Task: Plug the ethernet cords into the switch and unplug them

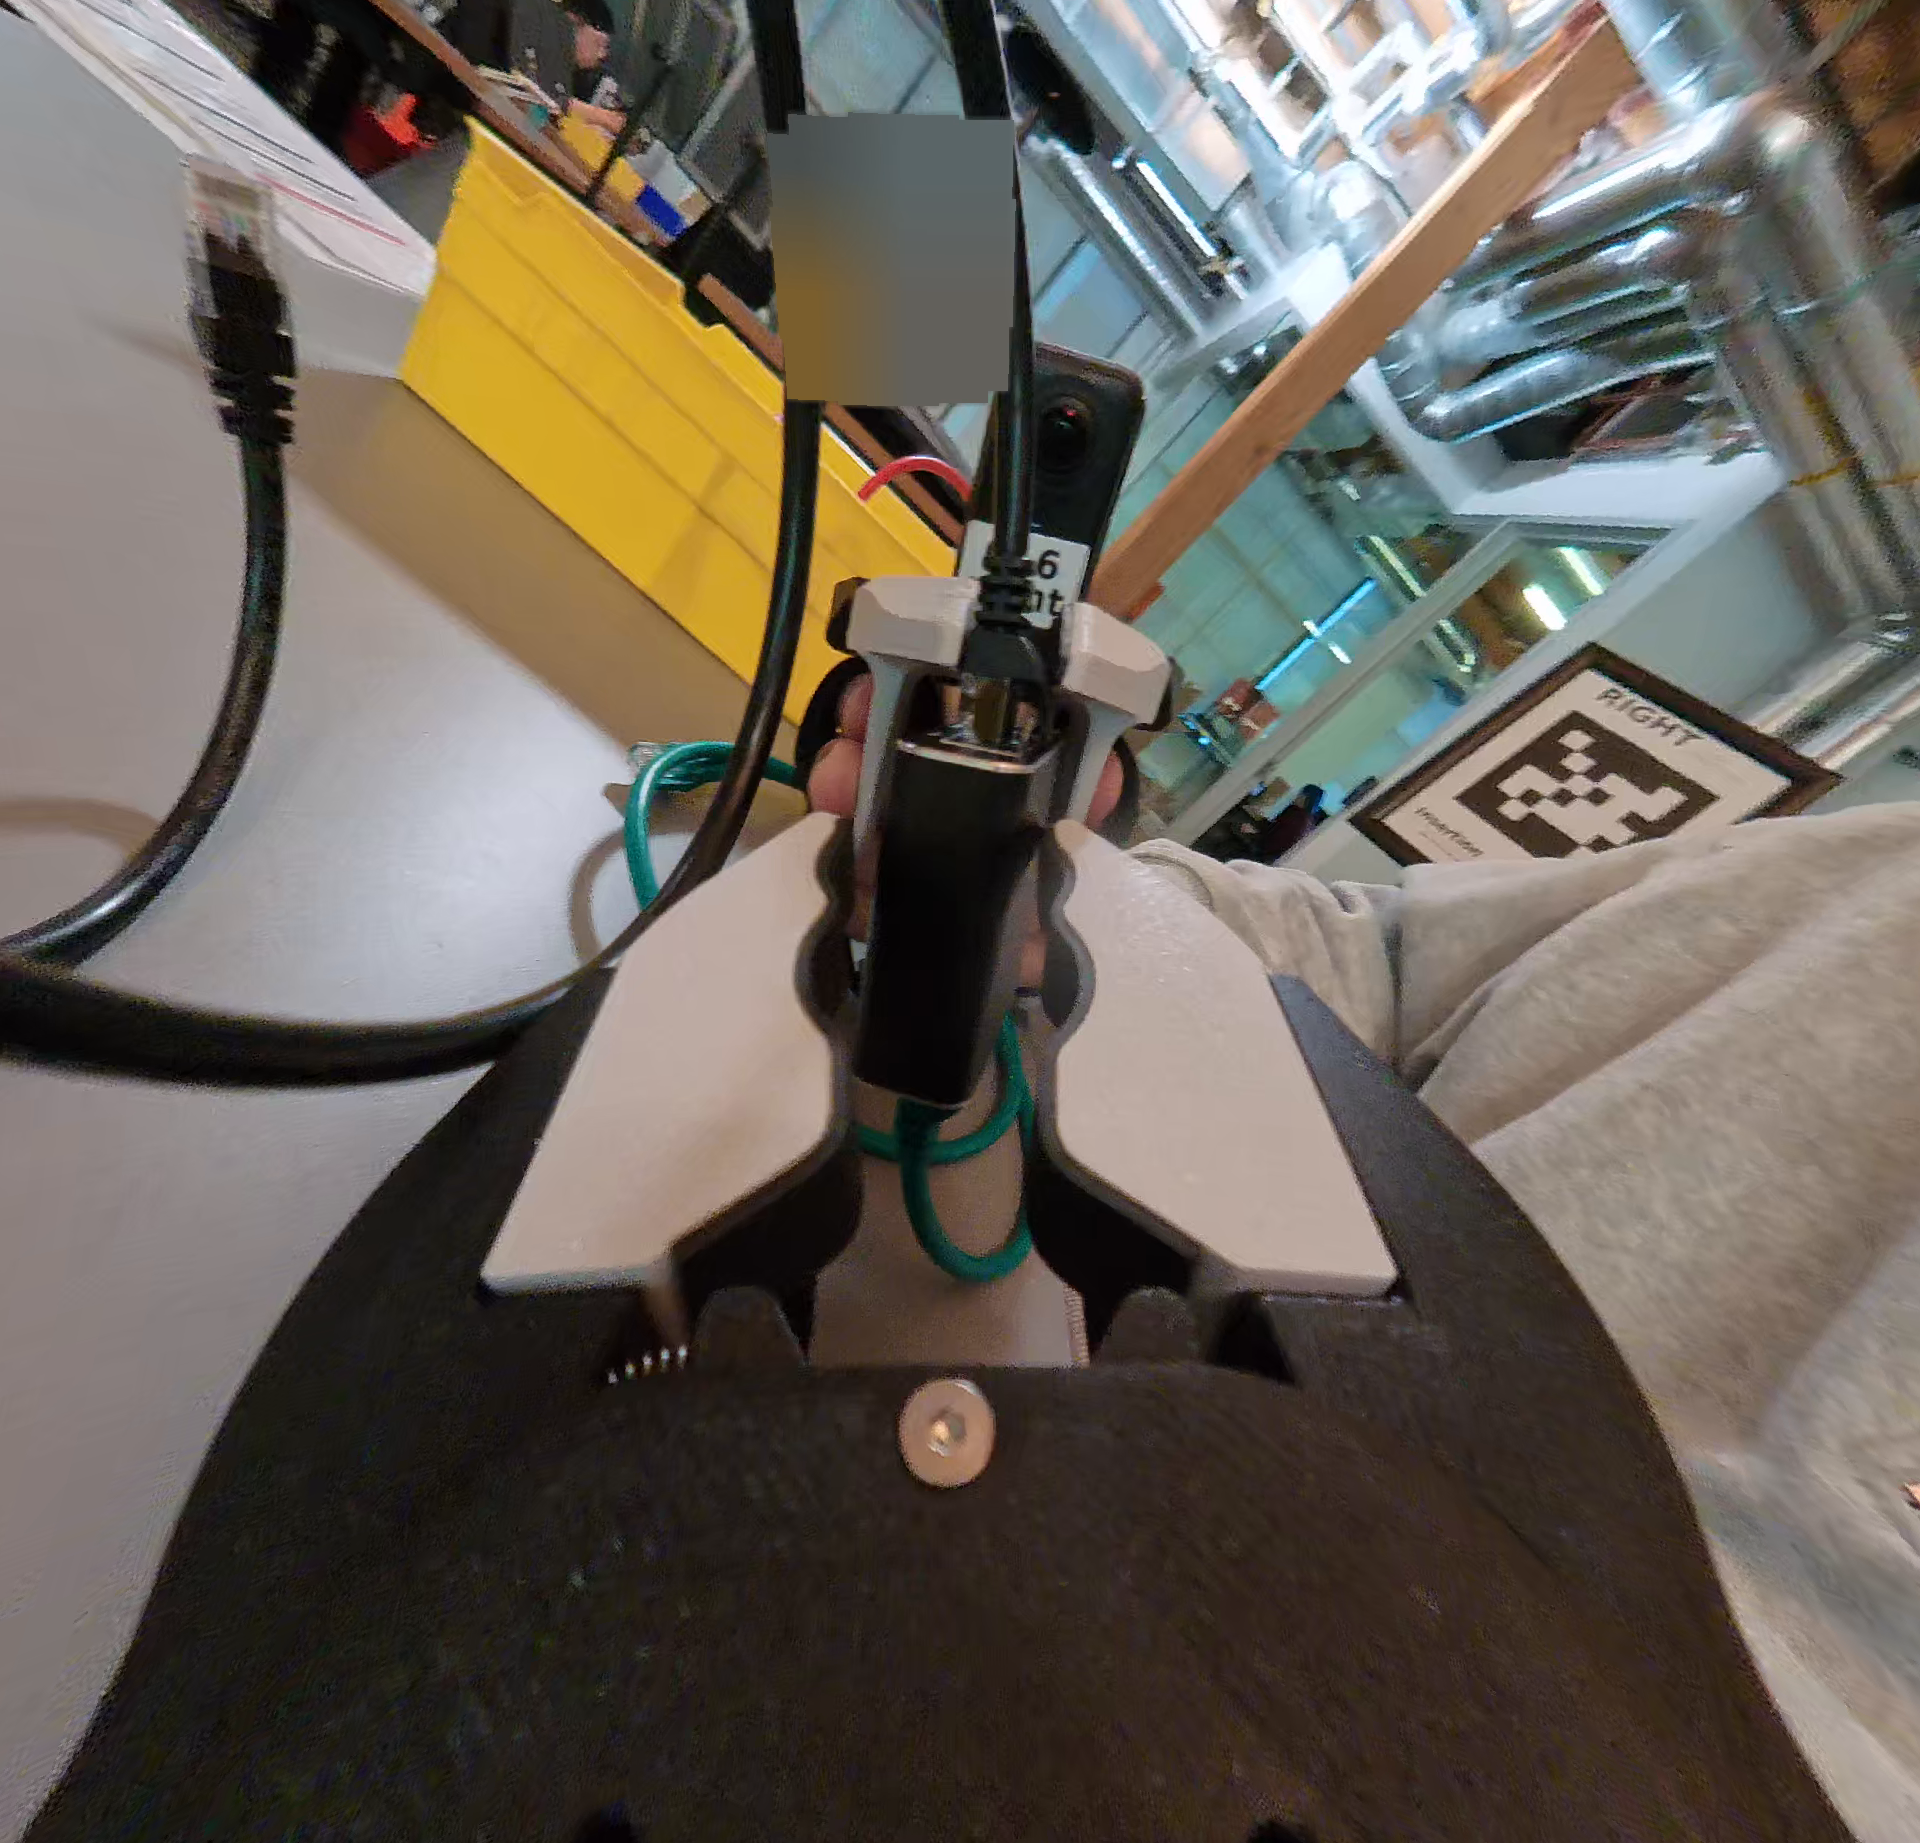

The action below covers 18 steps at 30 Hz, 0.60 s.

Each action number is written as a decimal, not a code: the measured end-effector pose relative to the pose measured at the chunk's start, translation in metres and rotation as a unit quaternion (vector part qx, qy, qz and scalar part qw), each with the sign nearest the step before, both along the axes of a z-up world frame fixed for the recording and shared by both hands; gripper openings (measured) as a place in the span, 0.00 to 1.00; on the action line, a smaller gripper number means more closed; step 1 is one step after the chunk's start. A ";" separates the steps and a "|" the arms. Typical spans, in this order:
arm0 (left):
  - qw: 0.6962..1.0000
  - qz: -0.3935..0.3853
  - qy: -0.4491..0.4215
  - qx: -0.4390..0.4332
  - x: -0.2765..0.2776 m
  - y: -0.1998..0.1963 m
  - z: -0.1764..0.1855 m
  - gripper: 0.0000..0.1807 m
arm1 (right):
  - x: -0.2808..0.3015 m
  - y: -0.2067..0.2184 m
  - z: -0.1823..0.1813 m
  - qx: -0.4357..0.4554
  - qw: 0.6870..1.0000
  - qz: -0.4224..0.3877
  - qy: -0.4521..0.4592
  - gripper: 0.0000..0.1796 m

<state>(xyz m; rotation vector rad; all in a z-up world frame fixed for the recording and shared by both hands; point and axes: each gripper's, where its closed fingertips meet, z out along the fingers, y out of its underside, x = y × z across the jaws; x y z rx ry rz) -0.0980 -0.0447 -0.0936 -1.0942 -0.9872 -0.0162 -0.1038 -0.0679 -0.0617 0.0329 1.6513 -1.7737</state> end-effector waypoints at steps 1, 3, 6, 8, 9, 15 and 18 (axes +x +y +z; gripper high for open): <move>1.000 -0.005 0.003 0.002 0.001 0.001 0.001 0.17 | 0.001 0.000 0.000 0.001 1.000 0.000 0.003 0.07; 1.000 0.001 0.004 -0.011 0.001 0.000 0.000 0.16 | 0.000 0.000 -0.001 0.003 1.000 -0.004 0.009 0.07; 0.999 0.015 0.000 -0.043 0.000 -0.003 -0.004 0.14 | -0.006 -0.002 -0.006 0.019 0.999 -0.029 0.029 0.08; 0.998 0.026 -0.003 -0.058 -0.001 -0.006 -0.006 0.14 | -0.011 -0.003 -0.008 0.028 0.996 -0.051 0.061 0.09; 0.998 0.028 -0.003 -0.061 -0.001 -0.007 -0.006 0.14 | -0.012 -0.003 -0.009 0.029 0.995 -0.061 0.080 0.09; 0.998 0.023 -0.002 -0.061 0.000 -0.007 -0.006 0.14 | -0.008 -0.003 -0.013 0.038 0.993 -0.054 0.101 0.16; 0.998 0.008 -0.002 -0.067 0.001 -0.003 -0.007 0.14 | -0.005 -0.001 -0.014 0.045 0.995 -0.031 0.082 0.15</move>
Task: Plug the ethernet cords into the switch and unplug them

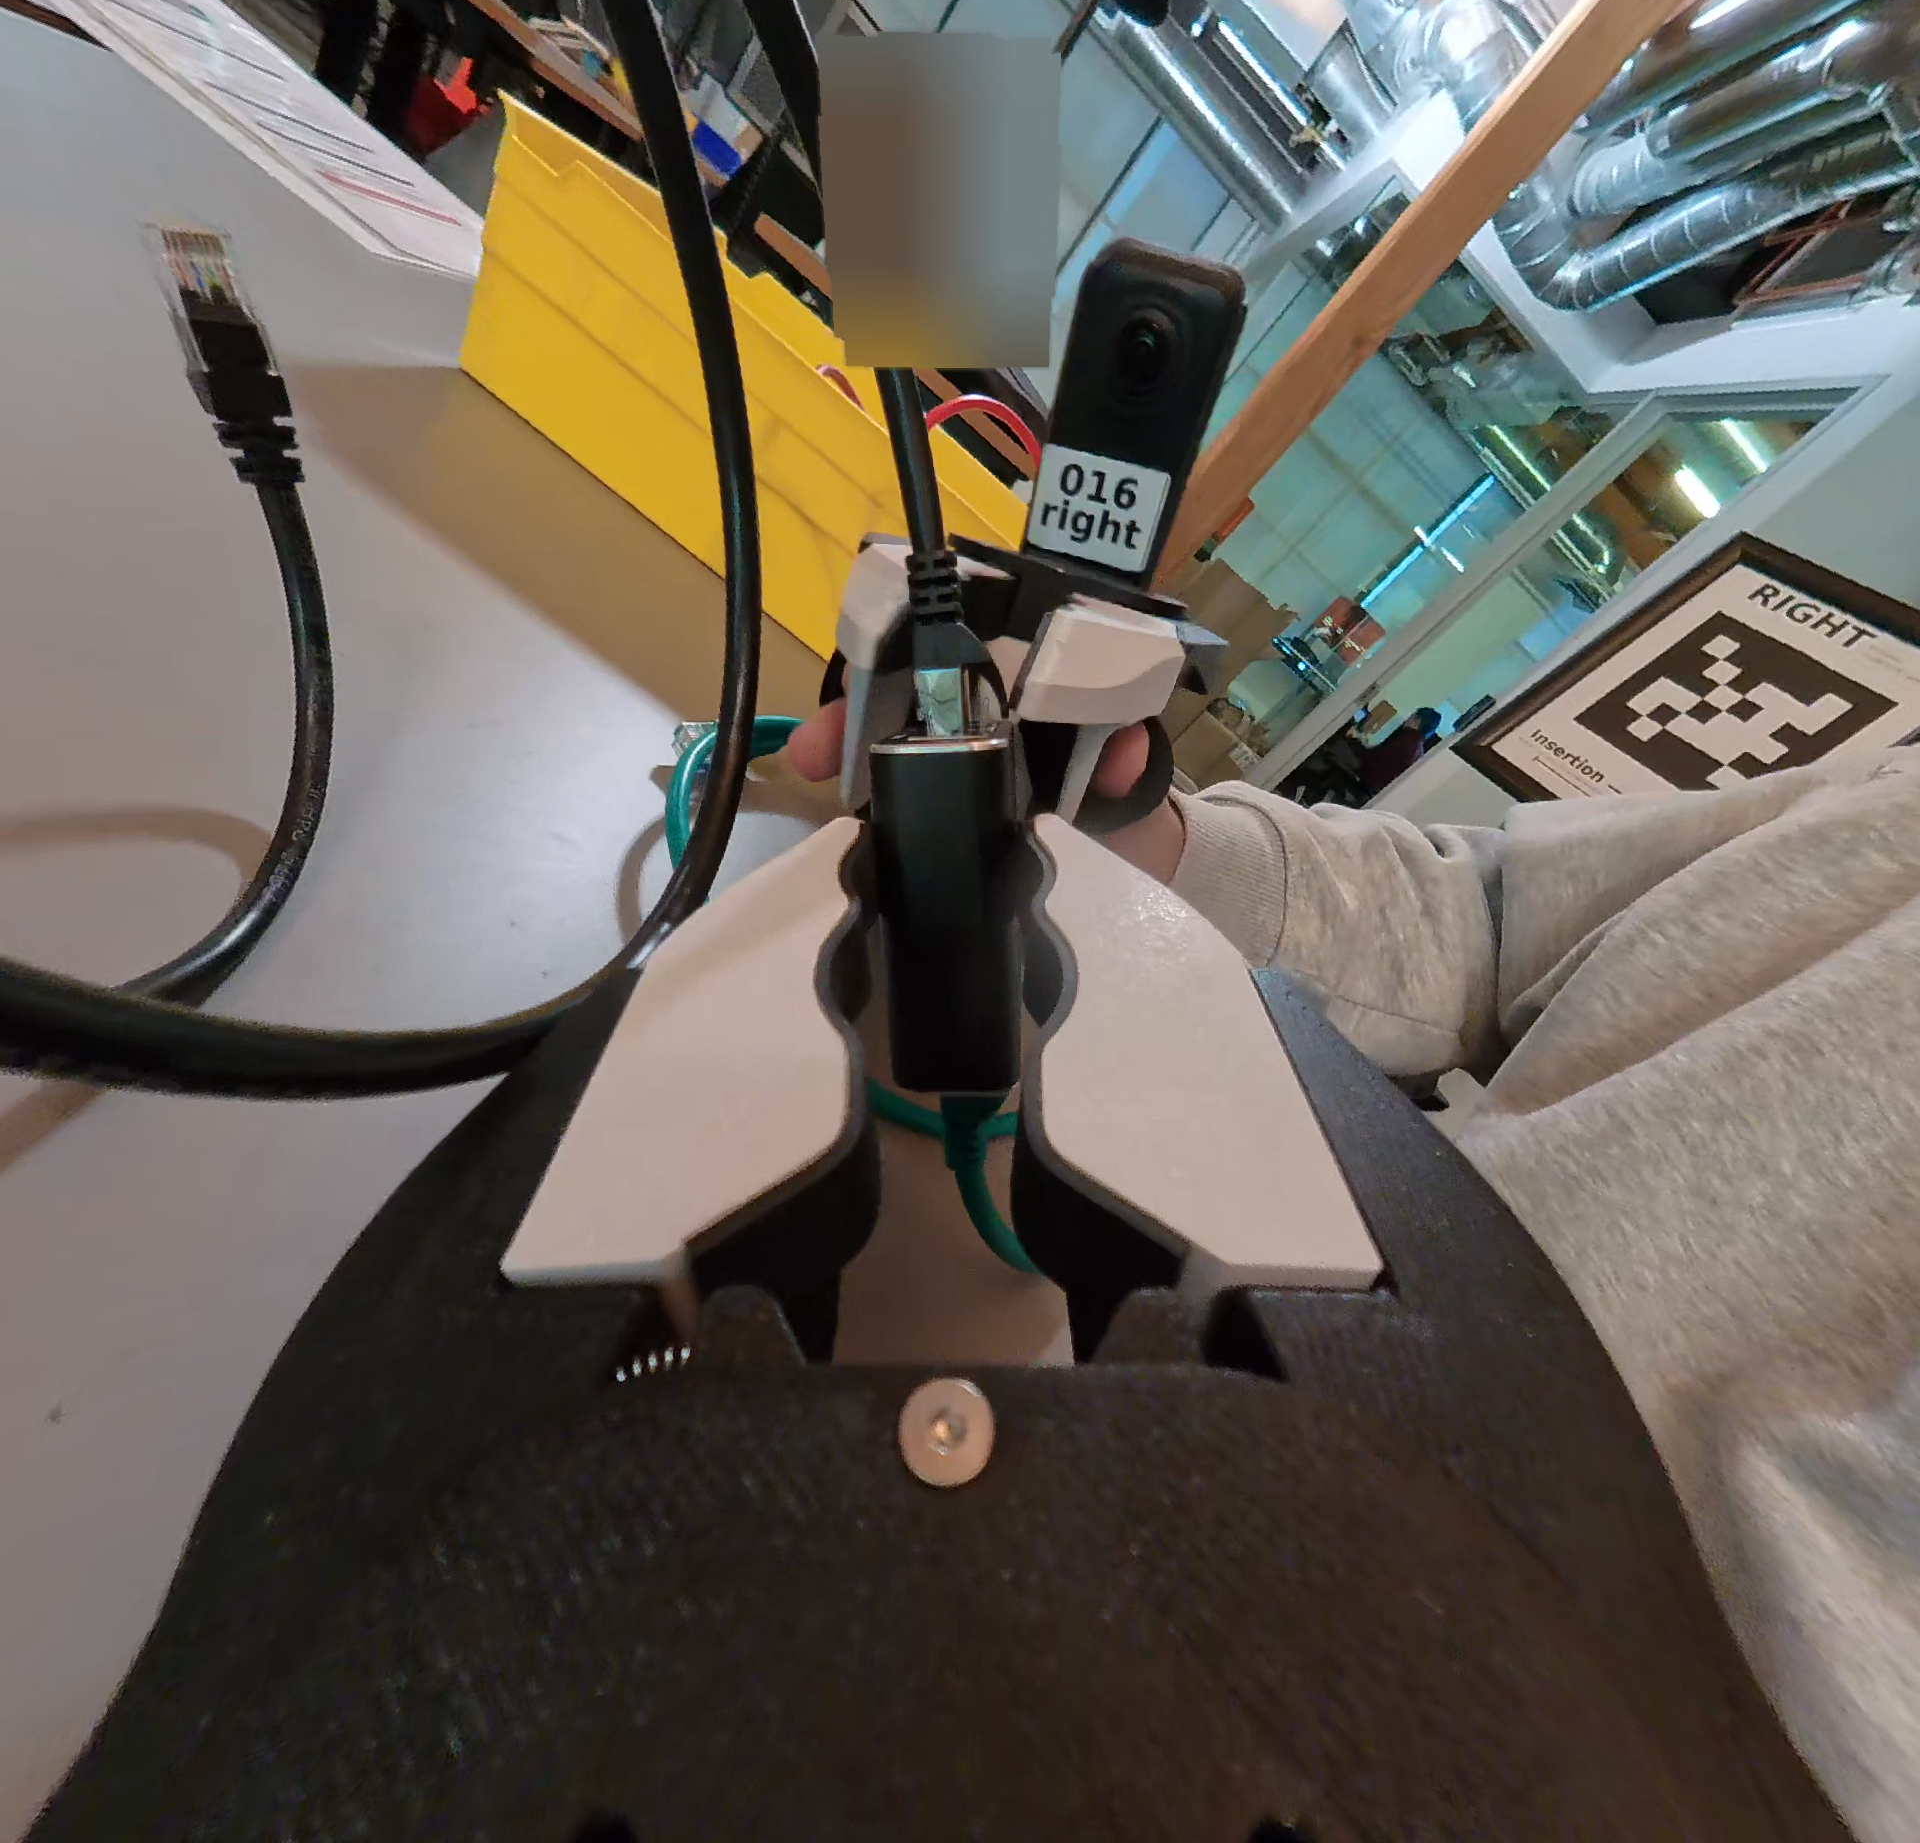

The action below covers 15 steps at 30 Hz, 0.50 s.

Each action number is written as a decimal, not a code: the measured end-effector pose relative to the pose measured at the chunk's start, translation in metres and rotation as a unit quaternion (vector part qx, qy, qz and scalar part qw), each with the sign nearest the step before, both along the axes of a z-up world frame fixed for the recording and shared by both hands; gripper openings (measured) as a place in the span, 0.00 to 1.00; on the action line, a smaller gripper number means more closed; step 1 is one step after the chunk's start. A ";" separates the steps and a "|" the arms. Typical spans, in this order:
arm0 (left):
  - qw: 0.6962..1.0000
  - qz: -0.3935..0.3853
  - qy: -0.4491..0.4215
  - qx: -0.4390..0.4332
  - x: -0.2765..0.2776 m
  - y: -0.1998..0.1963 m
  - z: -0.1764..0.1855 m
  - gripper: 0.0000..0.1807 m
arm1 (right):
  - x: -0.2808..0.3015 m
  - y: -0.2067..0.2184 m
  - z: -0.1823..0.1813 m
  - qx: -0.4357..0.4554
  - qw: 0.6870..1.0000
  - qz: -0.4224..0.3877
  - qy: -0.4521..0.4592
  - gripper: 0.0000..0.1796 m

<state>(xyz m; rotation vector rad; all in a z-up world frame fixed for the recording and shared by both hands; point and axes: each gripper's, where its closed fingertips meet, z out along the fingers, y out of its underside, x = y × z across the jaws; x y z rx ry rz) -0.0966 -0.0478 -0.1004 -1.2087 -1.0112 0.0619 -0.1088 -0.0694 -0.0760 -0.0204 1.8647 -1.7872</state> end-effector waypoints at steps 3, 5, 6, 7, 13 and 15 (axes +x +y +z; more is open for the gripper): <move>1.000 -0.004 -0.002 0.003 0.000 0.000 0.000 0.14 | 0.002 0.002 0.000 0.009 1.000 0.019 -0.018 0.10; 1.000 -0.004 -0.003 0.003 0.000 0.000 -0.001 0.14 | 0.003 0.002 -0.001 0.015 1.000 0.021 -0.015 0.10; 1.000 -0.005 -0.003 0.002 0.000 0.001 -0.001 0.13 | 0.003 0.002 -0.001 0.018 0.999 0.023 -0.013 0.10; 1.000 -0.006 -0.004 0.000 0.000 0.001 -0.001 0.13 | 0.003 0.003 -0.002 0.020 0.999 0.024 -0.010 0.10; 1.000 -0.006 -0.022 0.004 -0.002 0.000 -0.005 0.13 | 0.001 0.002 -0.007 0.045 0.999 0.005 0.024 0.10; 0.999 -0.004 -0.036 0.011 -0.003 -0.002 -0.008 0.13 | 0.000 0.000 -0.010 0.057 0.998 -0.009 0.040 0.10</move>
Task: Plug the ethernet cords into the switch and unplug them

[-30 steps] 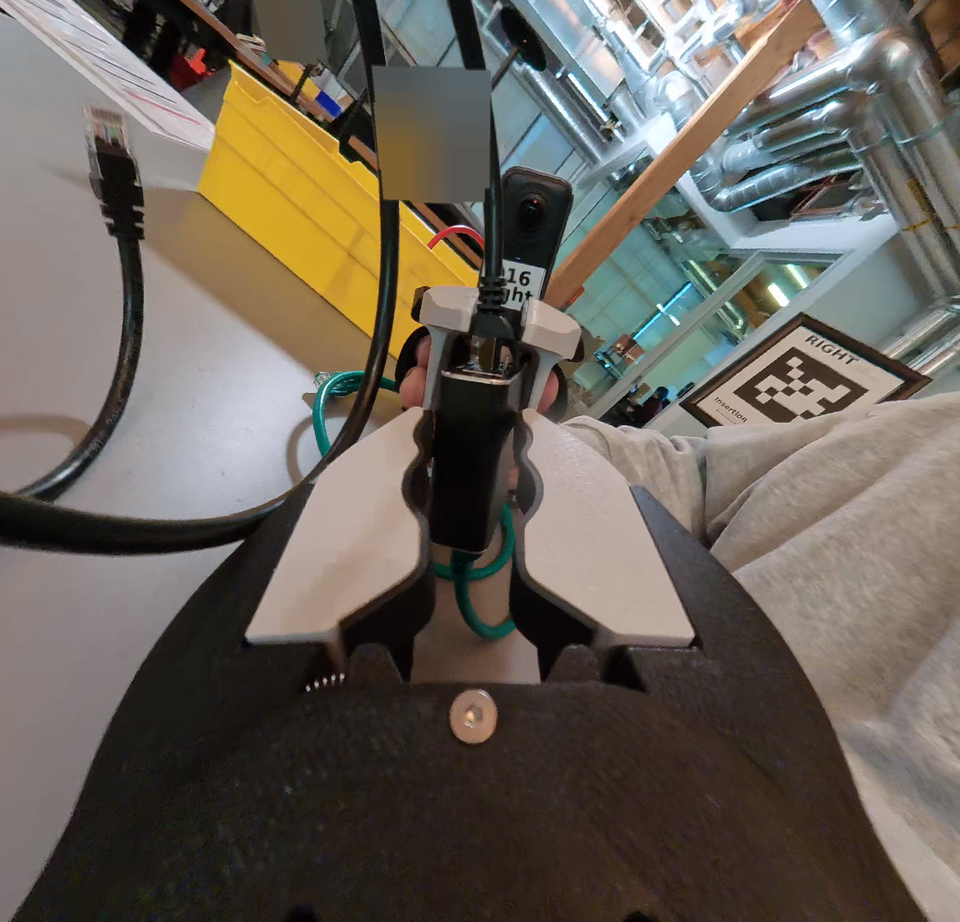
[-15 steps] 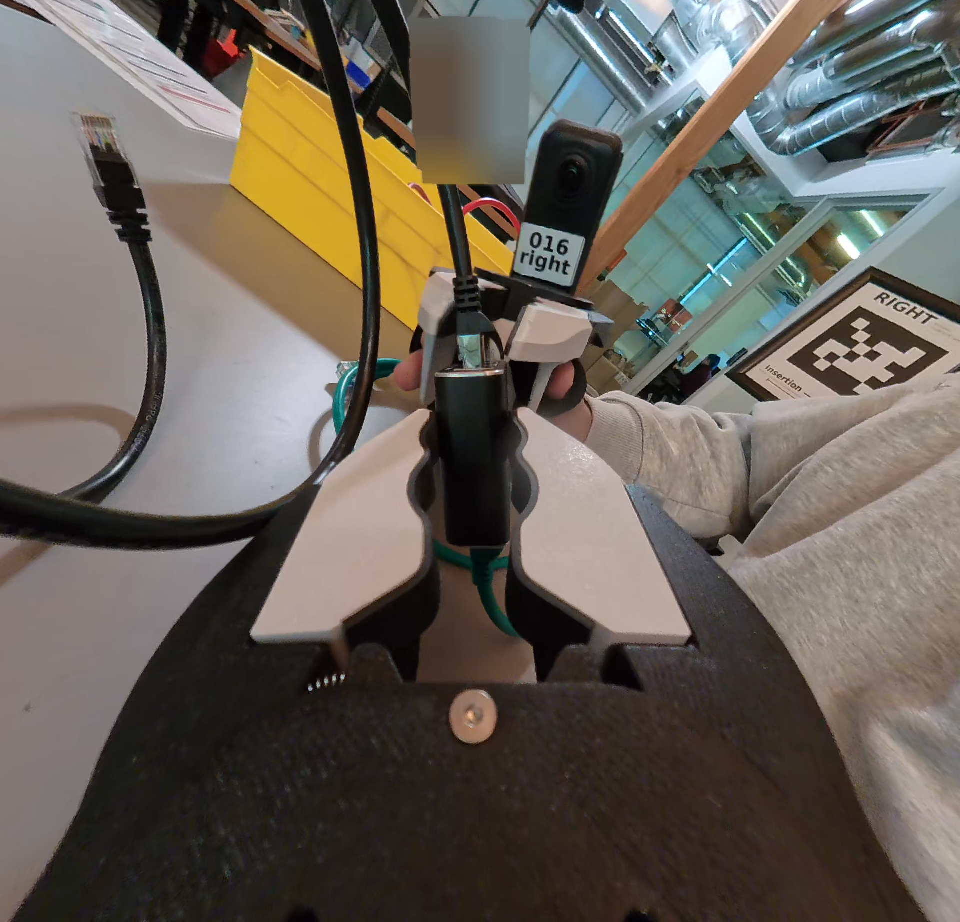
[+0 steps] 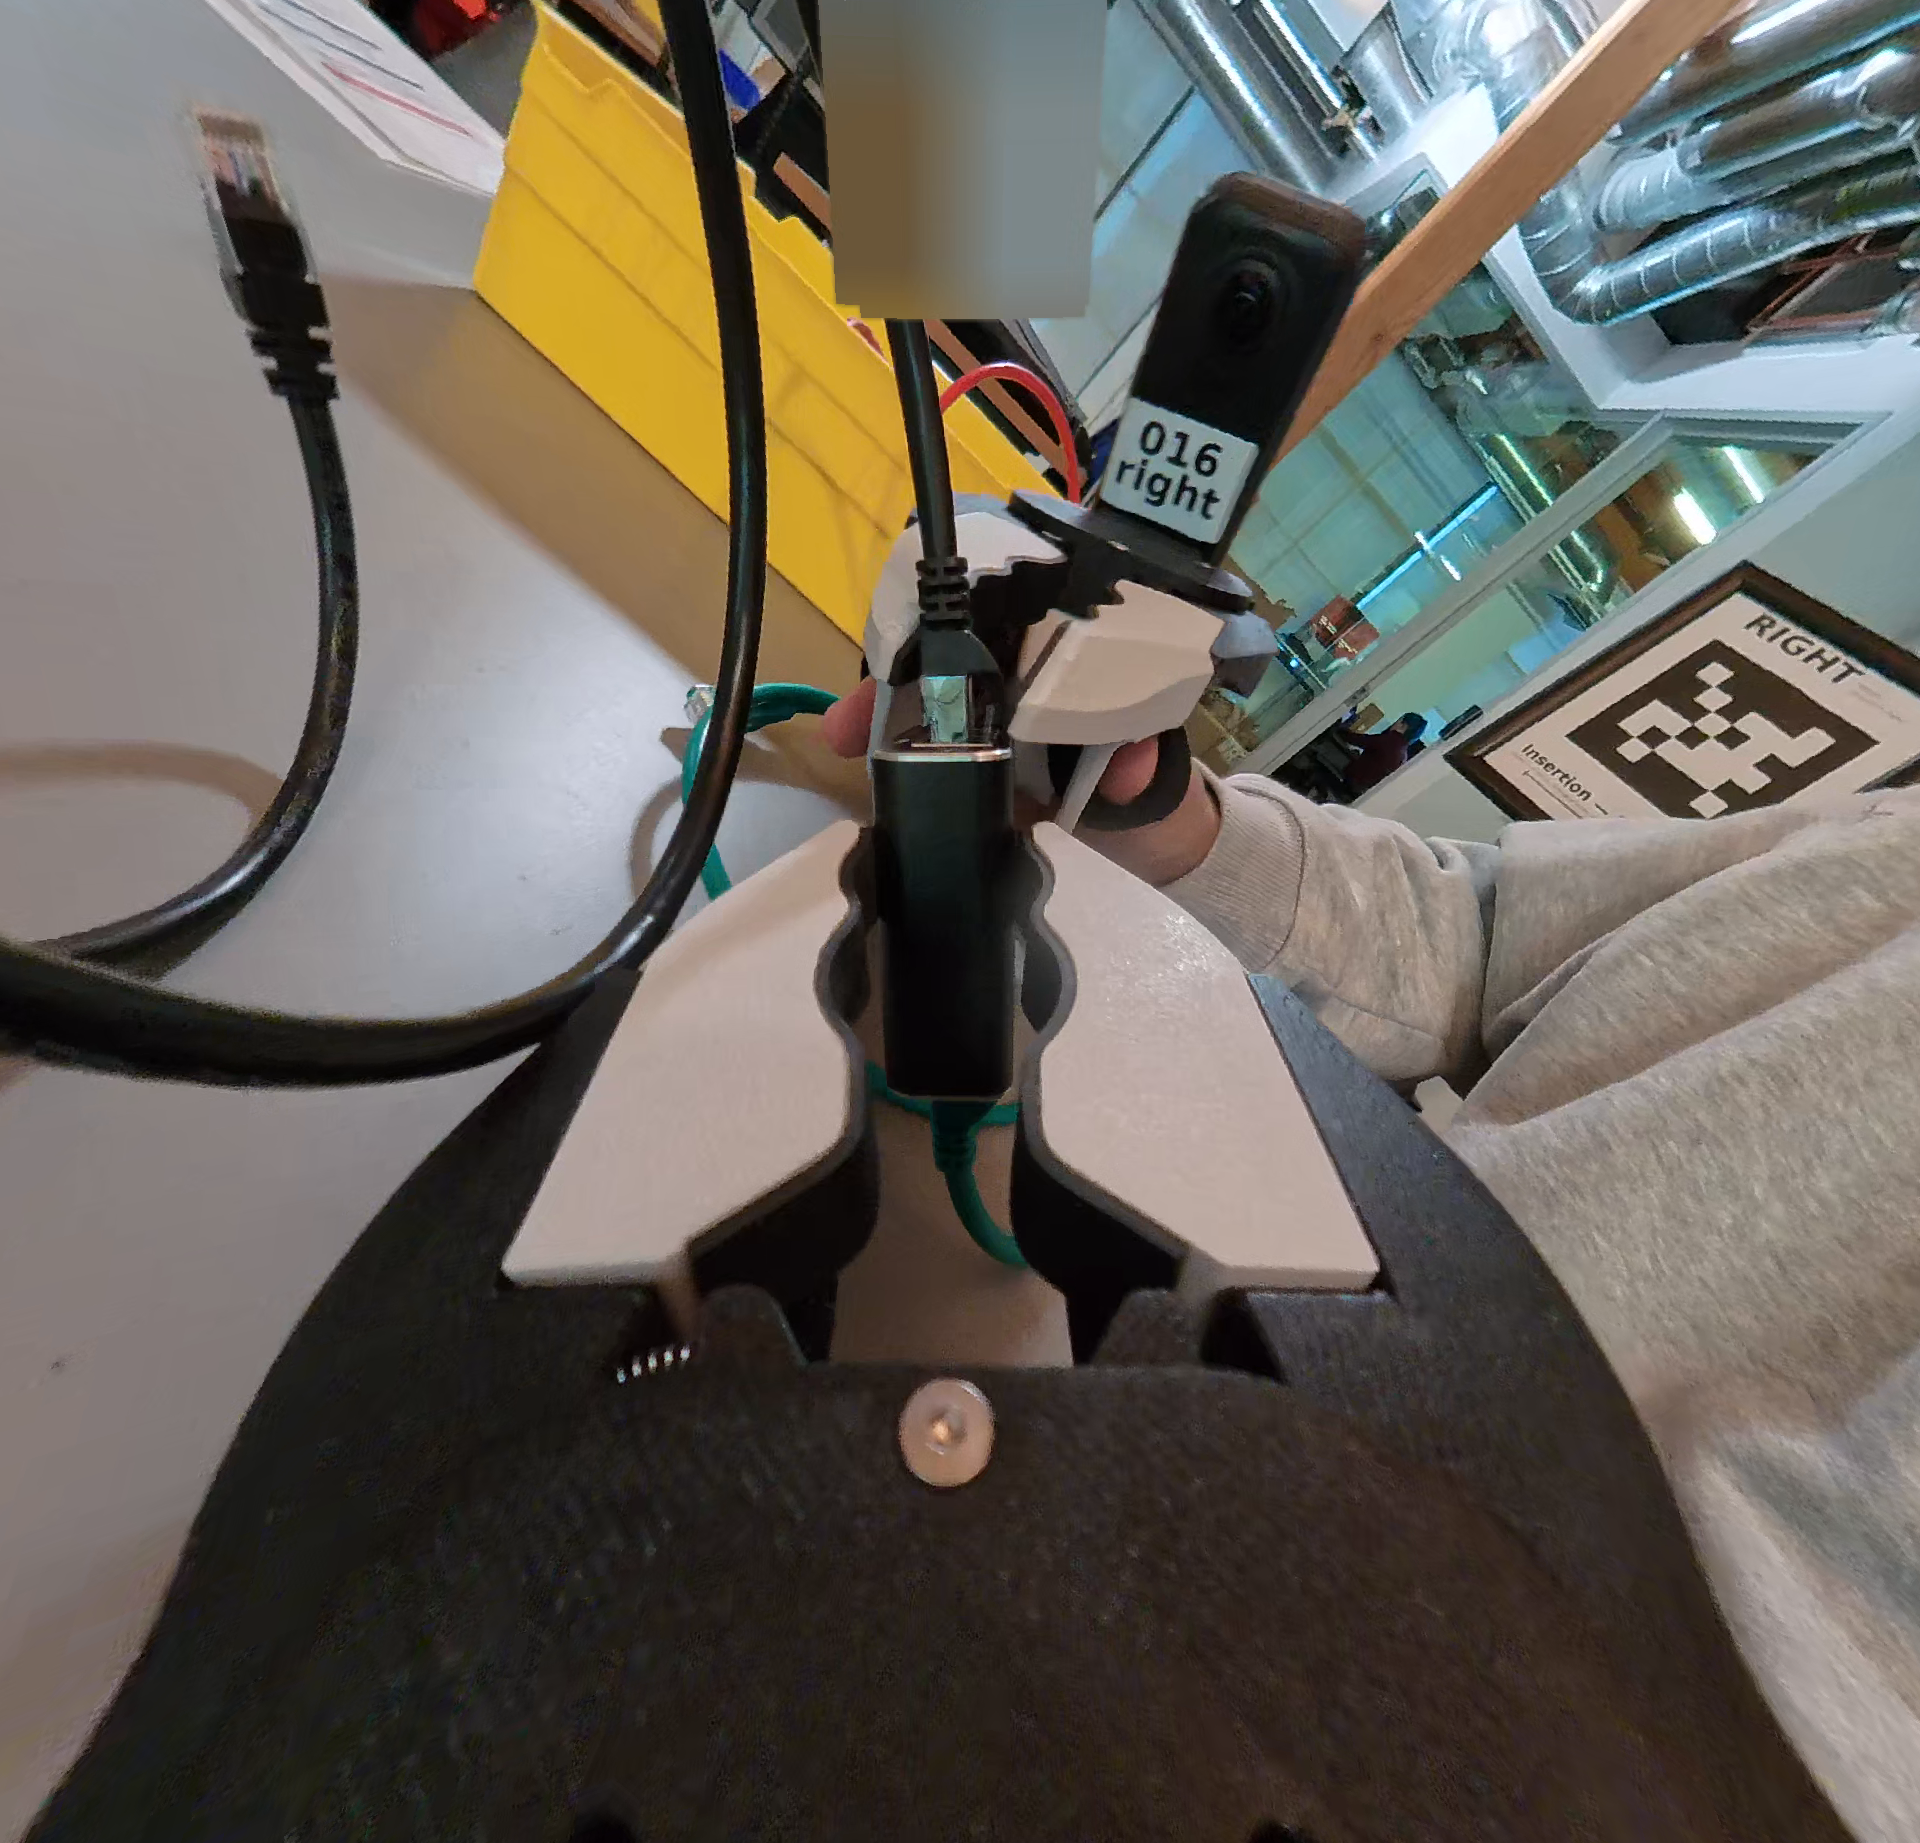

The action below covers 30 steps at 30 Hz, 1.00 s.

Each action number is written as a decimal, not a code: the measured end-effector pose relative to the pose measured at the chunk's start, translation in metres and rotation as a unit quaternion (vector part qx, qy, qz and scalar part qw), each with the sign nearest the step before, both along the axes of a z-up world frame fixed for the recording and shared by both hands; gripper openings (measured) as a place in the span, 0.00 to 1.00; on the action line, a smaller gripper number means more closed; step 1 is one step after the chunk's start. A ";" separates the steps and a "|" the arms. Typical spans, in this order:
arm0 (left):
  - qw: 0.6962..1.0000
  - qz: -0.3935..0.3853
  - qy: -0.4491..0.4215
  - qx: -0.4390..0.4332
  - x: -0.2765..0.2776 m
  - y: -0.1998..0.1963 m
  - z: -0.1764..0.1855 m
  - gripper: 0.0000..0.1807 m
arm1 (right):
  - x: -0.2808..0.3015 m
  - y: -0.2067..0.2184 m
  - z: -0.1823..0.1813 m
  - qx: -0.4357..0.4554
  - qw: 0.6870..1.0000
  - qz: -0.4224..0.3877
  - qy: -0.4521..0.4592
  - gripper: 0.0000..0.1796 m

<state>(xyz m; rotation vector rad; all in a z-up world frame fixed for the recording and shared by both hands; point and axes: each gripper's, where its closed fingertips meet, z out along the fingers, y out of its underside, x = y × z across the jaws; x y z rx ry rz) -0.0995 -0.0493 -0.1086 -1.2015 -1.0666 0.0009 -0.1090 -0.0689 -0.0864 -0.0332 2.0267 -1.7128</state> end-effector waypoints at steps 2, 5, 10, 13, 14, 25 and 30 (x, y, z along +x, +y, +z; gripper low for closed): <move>1.000 0.002 -0.012 0.006 -0.001 -0.001 -0.002 0.13 | -0.002 -0.002 -0.004 0.015 0.999 -0.017 0.022 0.10; 1.000 0.007 -0.020 0.009 -0.003 -0.003 -0.004 0.13 | -0.003 -0.003 -0.006 0.034 0.996 -0.048 0.072 0.11; 1.000 0.005 -0.028 0.013 -0.004 -0.003 -0.006 0.13 | -0.004 -0.003 -0.006 0.051 0.984 -0.087 0.147 0.11; 1.000 0.005 -0.029 0.008 -0.004 -0.002 -0.007 0.13 | -0.004 -0.002 -0.006 0.053 0.982 -0.091 0.157 0.11; 1.000 0.005 -0.030 0.006 -0.004 -0.002 -0.007 0.13 | -0.004 -0.001 -0.006 0.054 0.982 -0.090 0.154 0.11; 0.999 0.004 -0.034 0.005 -0.005 -0.001 -0.008 0.13 | -0.005 -0.001 -0.007 0.057 0.982 -0.092 0.152 0.11; 0.999 0.003 -0.036 0.011 -0.004 -0.002 -0.008 0.13 | -0.004 -0.001 -0.007 0.056 0.980 -0.094 0.167 0.11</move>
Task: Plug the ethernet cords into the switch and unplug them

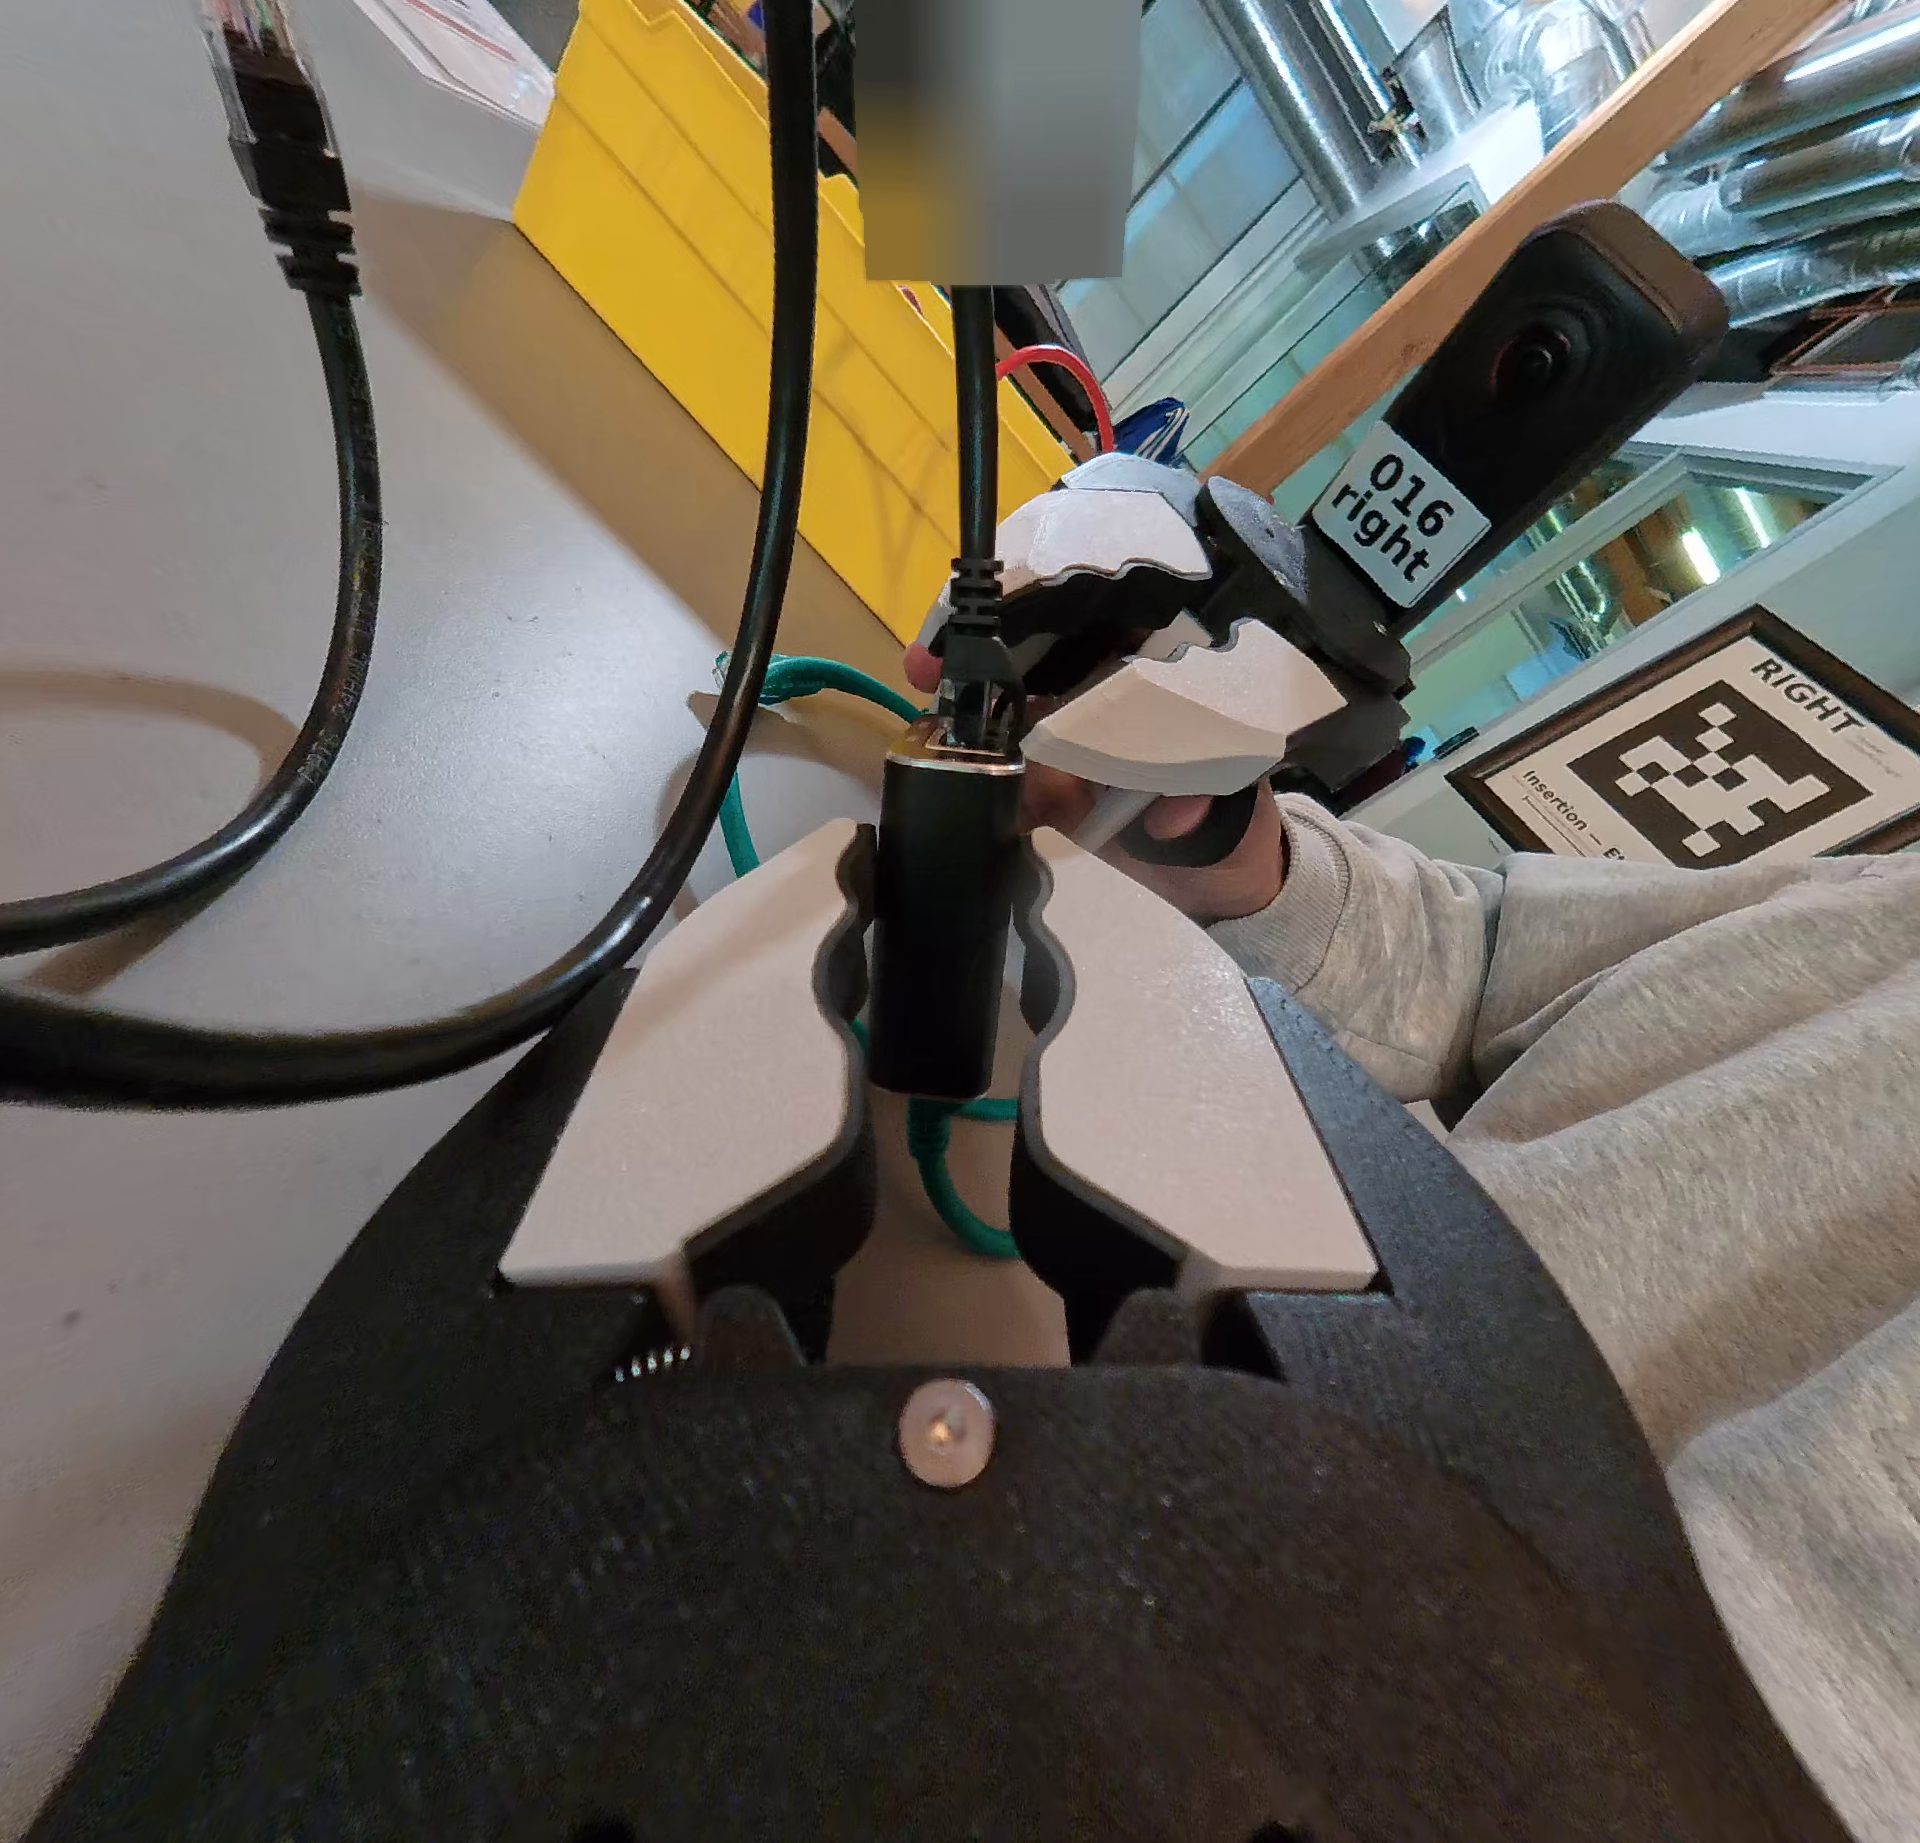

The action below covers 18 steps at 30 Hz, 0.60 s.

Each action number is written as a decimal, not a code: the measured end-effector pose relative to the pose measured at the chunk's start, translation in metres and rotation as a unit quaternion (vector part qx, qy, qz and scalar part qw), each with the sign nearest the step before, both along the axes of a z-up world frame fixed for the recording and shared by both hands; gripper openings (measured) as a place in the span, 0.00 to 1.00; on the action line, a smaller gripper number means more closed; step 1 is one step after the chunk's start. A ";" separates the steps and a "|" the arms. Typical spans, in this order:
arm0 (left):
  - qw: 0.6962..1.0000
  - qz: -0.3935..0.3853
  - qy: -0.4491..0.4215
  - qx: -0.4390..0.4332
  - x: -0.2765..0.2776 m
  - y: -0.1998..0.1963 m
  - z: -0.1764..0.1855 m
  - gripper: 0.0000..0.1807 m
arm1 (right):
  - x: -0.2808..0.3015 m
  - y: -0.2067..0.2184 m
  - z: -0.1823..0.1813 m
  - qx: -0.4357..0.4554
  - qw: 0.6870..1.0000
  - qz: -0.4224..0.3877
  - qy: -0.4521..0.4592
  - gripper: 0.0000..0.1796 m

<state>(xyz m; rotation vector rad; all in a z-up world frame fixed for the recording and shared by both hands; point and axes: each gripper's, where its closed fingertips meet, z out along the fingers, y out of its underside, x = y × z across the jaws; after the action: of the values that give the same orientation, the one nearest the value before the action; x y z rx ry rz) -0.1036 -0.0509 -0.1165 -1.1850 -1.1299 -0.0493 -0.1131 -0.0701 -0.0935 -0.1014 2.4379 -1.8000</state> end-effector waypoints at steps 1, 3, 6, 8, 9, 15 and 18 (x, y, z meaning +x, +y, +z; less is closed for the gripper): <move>1.000 0.000 -0.001 0.001 0.000 0.000 0.000 0.13 | 0.000 0.000 0.000 0.000 1.000 0.000 0.004 0.11; 1.000 0.000 -0.001 0.001 0.000 0.000 0.000 0.13 | 0.000 0.000 0.000 0.000 1.000 -0.001 0.007 0.11; 1.000 0.001 -0.001 -0.001 0.000 0.000 0.000 0.13 | 0.000 0.000 0.000 0.000 1.000 -0.001 0.006 0.11; 1.000 0.001 -0.001 -0.002 0.000 0.000 0.000 0.13 | 0.000 0.000 0.000 0.000 1.000 -0.001 0.006 0.11; 1.000 0.001 -0.001 -0.002 0.000 0.000 0.000 0.13 | 0.000 0.000 0.000 0.000 1.000 -0.001 0.007 0.11; 0.998 0.027 0.008 -0.056 -0.001 0.001 -0.003 0.14 | -0.002 0.001 -0.002 -0.007 0.999 0.009 -0.041 0.11; 0.983 0.061 0.013 -0.173 -0.004 -0.002 -0.010 0.18 | -0.009 0.002 -0.007 -0.006 0.995 0.007 -0.096 0.11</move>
<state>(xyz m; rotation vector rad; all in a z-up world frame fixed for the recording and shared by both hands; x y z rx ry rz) -0.1073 -0.0527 -0.1269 -1.4144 -1.2180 0.2654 -0.1218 -0.0679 -0.1005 0.0515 2.2877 -1.7303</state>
